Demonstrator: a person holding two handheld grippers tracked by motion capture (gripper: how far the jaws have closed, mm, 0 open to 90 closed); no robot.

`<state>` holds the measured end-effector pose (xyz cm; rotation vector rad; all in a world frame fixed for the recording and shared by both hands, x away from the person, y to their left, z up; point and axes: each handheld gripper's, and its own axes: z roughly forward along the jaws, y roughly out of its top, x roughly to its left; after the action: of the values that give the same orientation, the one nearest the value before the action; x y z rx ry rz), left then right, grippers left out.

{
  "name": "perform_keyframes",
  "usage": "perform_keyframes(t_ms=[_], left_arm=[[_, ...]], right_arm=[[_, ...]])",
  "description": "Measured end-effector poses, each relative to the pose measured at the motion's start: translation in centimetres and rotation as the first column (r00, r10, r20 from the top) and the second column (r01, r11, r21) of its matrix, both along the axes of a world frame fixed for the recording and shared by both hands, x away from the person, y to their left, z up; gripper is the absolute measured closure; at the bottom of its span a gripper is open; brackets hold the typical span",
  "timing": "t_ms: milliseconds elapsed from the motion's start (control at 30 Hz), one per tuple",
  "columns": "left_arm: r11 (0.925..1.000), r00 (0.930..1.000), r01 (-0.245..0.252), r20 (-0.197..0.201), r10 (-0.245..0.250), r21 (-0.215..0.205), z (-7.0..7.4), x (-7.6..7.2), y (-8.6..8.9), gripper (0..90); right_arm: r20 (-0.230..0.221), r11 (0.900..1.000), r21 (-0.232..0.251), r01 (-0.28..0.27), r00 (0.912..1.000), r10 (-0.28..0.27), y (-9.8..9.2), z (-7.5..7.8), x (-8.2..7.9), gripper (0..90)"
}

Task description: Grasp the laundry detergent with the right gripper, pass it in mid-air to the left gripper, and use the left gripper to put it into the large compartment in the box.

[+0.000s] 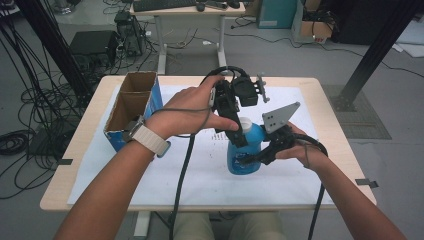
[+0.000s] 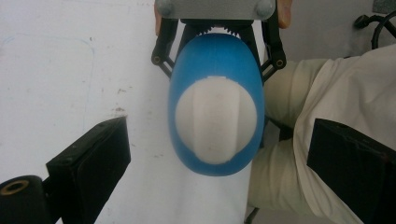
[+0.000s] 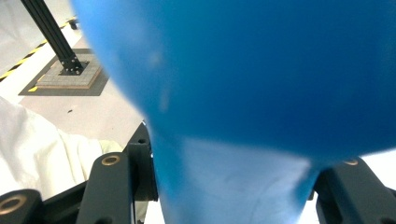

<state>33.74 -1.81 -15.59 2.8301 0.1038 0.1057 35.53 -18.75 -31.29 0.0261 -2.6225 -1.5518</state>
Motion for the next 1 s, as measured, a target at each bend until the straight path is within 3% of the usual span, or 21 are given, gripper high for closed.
perform_keyframes(t_ms=[1000], left_arm=[[1.0000, 1.0000, 0.001, -0.003, -0.001, -0.003, -0.02, -0.05, 0.04, 6.4]], right_arm=[[0.000, 1.000, -0.001, 0.002, 1.0000, -0.002, 0.00, -0.04, 0.02, 43.2]])
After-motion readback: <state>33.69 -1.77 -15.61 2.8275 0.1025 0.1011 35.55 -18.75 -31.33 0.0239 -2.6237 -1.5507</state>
